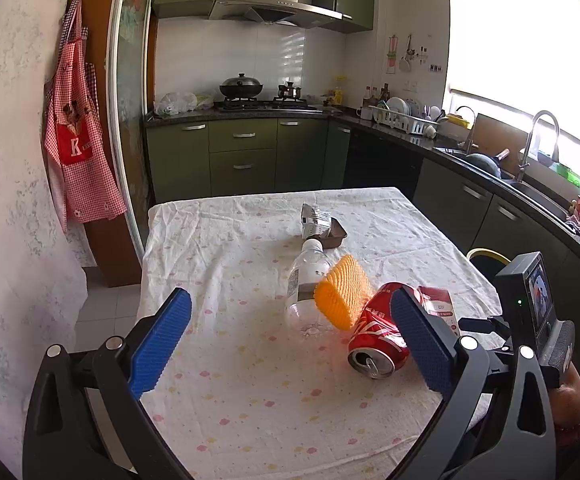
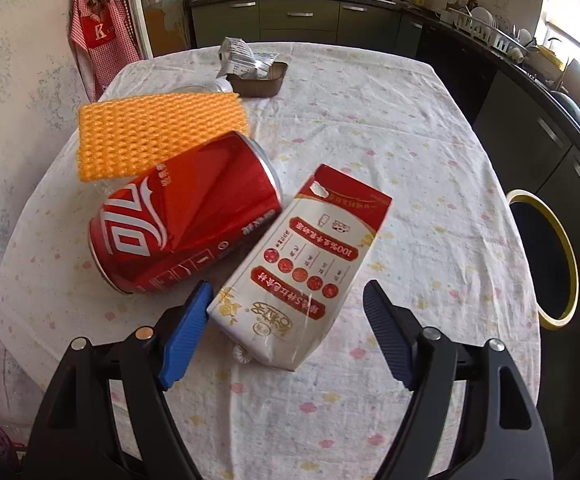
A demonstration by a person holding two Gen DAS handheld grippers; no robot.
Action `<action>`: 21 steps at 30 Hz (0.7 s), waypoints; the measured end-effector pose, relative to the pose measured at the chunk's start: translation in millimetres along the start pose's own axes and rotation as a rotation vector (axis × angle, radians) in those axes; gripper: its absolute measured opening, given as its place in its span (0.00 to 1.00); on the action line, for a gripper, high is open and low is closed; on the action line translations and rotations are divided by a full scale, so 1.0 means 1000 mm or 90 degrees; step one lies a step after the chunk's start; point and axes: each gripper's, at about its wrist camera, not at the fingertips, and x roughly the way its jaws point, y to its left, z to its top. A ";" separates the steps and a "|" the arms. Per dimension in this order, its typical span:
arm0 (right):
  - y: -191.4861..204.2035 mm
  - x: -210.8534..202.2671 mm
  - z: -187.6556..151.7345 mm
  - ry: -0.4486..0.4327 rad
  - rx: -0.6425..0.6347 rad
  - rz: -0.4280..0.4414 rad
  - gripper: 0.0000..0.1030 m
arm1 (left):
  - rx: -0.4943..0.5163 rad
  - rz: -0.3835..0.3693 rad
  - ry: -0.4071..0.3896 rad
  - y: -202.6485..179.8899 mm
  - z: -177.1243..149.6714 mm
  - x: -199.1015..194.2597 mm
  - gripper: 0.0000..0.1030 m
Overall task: Collect trash
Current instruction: 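Grasp the white-red milk carton with the right tool, then carry the milk carton over the bin and open the right tool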
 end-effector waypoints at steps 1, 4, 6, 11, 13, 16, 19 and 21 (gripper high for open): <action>-0.006 -0.001 -0.001 -0.001 0.003 -0.010 0.71 | 0.001 -0.001 0.000 -0.001 0.000 0.000 0.95; -0.025 -0.003 -0.003 -0.006 0.017 -0.037 0.71 | 0.001 -0.004 0.002 -0.003 0.000 0.001 0.95; -0.034 -0.004 -0.003 -0.012 0.025 -0.027 0.71 | 0.002 -0.006 0.004 -0.005 0.000 0.003 0.95; -0.036 0.002 -0.003 -0.012 0.019 -0.016 0.71 | 0.007 -0.011 0.012 -0.010 0.001 0.008 0.95; -0.035 0.005 -0.004 -0.011 0.019 -0.012 0.71 | 0.010 -0.010 0.012 -0.012 0.001 0.009 0.95; -0.033 0.010 -0.007 -0.007 0.021 -0.005 0.71 | 0.012 -0.011 0.014 -0.015 0.002 0.011 0.95; -0.035 0.012 -0.008 -0.011 0.028 -0.003 0.57 | 0.016 -0.011 0.017 -0.017 0.002 0.012 0.95; -0.038 0.013 -0.007 -0.007 0.035 0.004 0.50 | 0.017 -0.012 0.020 -0.019 0.002 0.014 0.95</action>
